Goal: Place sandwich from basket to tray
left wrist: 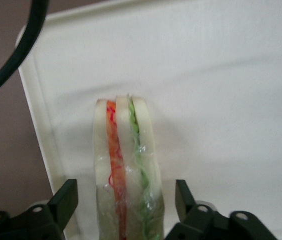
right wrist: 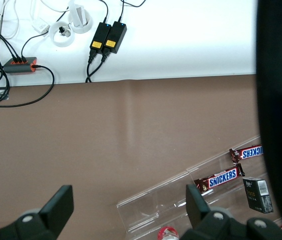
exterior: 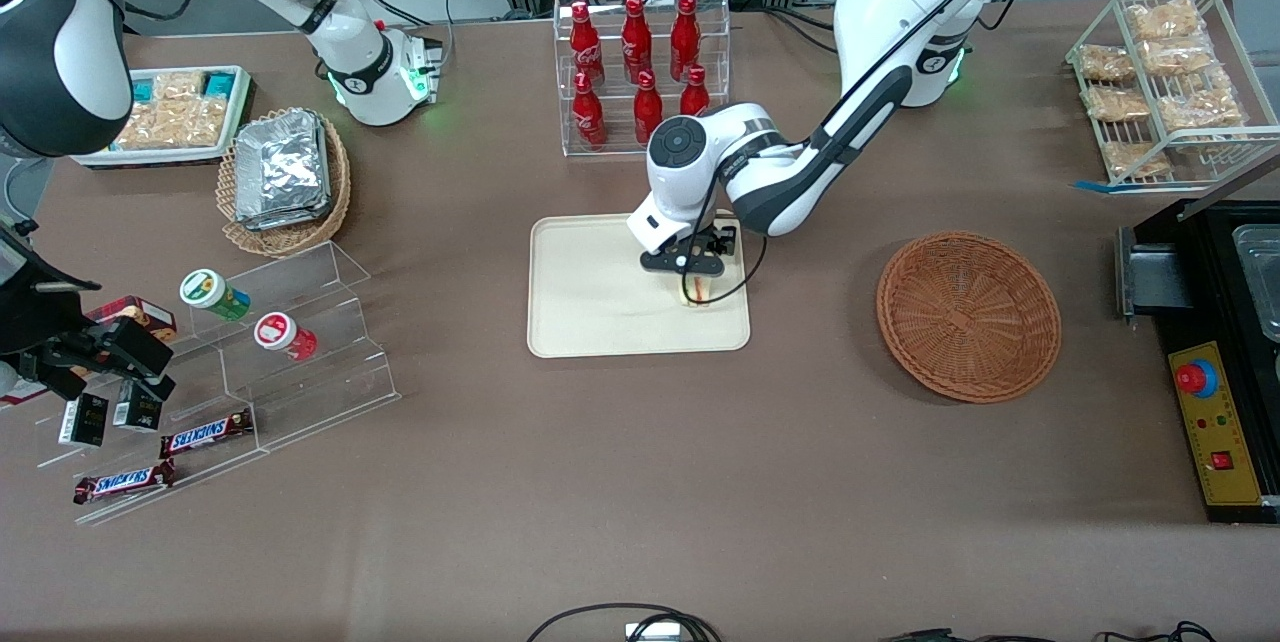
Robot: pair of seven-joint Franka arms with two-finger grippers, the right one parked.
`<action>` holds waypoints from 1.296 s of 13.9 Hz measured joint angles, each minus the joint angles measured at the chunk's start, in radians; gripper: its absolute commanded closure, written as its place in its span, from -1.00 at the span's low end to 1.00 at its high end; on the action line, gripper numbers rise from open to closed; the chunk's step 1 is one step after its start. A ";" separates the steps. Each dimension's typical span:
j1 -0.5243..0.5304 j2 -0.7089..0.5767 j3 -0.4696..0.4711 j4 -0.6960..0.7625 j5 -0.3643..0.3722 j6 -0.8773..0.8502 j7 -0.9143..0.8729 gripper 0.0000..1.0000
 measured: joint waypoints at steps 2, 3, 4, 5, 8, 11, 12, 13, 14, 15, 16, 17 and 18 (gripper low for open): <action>0.003 -0.002 0.002 0.063 0.000 -0.048 -0.034 -0.98; 0.005 -0.004 0.002 0.098 0.000 -0.078 -0.049 -0.98; 0.008 -0.006 0.003 0.131 0.000 -0.106 -0.060 -0.98; 0.016 -0.007 0.004 0.162 0.000 -0.135 -0.070 -0.98; 0.054 -0.017 0.005 0.251 -0.008 -0.239 -0.083 -0.98; 0.114 -0.052 0.006 0.337 -0.027 -0.374 -0.086 -0.98; 0.135 -0.064 0.006 0.358 -0.029 -0.404 -0.086 -0.98; 0.156 -0.075 0.006 0.374 -0.030 -0.428 -0.086 -0.98; 0.177 -0.085 0.007 0.388 -0.036 -0.447 -0.086 -0.98; 0.197 -0.093 0.007 0.398 -0.050 -0.462 -0.085 -0.98; 0.217 -0.101 0.007 0.406 -0.062 -0.478 -0.083 -0.98; 0.239 -0.110 0.007 0.411 -0.069 -0.495 -0.072 -0.98; 0.260 -0.118 0.007 0.414 -0.078 -0.508 -0.050 -0.98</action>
